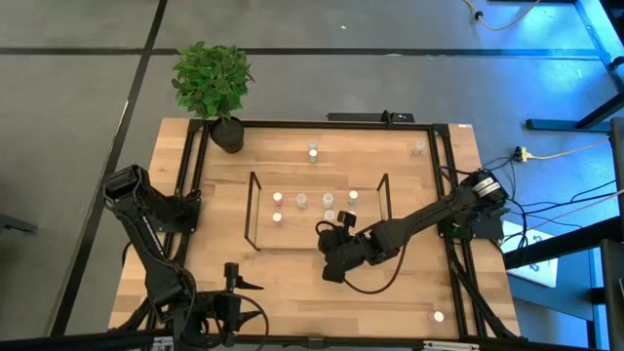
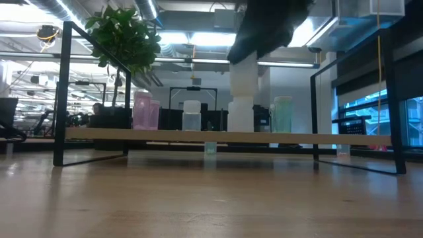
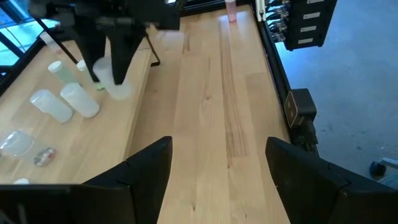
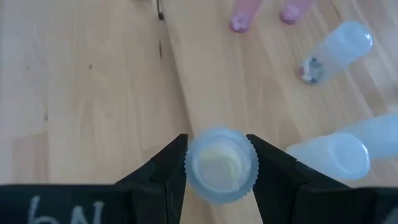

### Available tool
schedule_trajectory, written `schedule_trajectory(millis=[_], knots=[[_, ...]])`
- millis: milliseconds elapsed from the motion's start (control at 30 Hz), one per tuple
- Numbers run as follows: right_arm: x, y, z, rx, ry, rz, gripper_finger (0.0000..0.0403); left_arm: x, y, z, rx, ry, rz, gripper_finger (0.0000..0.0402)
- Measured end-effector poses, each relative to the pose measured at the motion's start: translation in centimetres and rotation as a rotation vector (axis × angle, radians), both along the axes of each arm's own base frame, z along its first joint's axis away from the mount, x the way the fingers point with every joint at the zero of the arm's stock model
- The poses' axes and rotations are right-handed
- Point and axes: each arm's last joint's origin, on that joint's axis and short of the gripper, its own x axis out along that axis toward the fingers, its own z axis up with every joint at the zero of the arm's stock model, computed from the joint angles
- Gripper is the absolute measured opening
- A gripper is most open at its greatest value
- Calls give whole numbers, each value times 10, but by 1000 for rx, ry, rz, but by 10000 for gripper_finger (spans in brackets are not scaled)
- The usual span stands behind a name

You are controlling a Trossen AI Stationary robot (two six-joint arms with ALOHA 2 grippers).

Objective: Pick and place medicine bottles onto shelf by color
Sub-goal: Put the white pill bottle on the shelf aligned with the other white pill bottles

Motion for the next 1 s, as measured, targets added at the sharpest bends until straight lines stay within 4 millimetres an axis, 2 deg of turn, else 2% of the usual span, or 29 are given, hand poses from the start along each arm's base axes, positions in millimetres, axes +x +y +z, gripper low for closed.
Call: schedule_trajectory(millis=[367,800,1000], knots=[[-5,-12,-28,-69,-12,-88,147,0,0,0,-1,1,-1,253],[-9,-15,-40,4,-14,-133,147,0,0,0,-1,1,-1,253],[-7,-16,-42,53,-19,-112,161,0,0,0,0,1,-1,253]])
